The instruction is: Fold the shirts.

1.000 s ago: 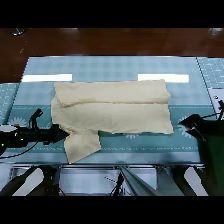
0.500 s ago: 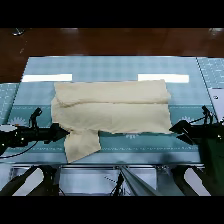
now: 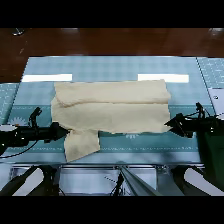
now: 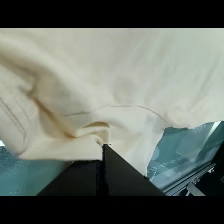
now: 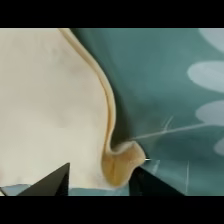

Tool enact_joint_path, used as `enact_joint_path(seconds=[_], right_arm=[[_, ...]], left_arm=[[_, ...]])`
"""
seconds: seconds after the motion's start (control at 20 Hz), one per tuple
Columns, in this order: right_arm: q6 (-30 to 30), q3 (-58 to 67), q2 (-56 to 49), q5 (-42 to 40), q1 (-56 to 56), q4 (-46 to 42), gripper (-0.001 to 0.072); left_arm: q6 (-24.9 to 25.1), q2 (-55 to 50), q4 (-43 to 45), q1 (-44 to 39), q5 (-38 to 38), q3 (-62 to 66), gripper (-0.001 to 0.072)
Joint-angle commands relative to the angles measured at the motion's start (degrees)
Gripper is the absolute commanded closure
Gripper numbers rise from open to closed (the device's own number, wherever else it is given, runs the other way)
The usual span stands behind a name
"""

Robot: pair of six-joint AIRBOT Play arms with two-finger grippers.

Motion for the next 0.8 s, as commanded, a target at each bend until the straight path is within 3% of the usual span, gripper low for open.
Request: enact_joint_path(seconds=[0.0,0.05,0.35,0.45,0.55,0.75], right_arm=[[-4.4,1.8,-3.1,2.6,0.0,2.5,0.0477],[-7.8,2.3,-3.1,3.8,0.0,3.0,0.0692],[-6.8,12.4,-3.1,7.8,0.0,1.6,0.0695],[-6.2,16.2,-3.5,7.2,0.0,2.6,0.0695],[-6.2,20.1,-5.9,6.5,0.5,6.5,0.0695],[-5.2,30.6,-14.2,3.1,7.3,8.1,0.0695]], left_arm=[[0.0,0.0,-1.0,0.0,0.0,0.1,0.0675],[0.0,0.0,-1.1,0.0,0.0,0.3,0.0675],[-0.4,0.0,-5.0,0.0,-0.2,9.9,0.0676],[-4.7,-1.4,-6.8,-0.6,1.9,14.1,0.0675],[-4.9,-5.7,-7.0,-2.8,3.4,19.7,0.0676],[-9.8,-17.9,-7.1,-8.2,6.4,33.7,0.0676]])
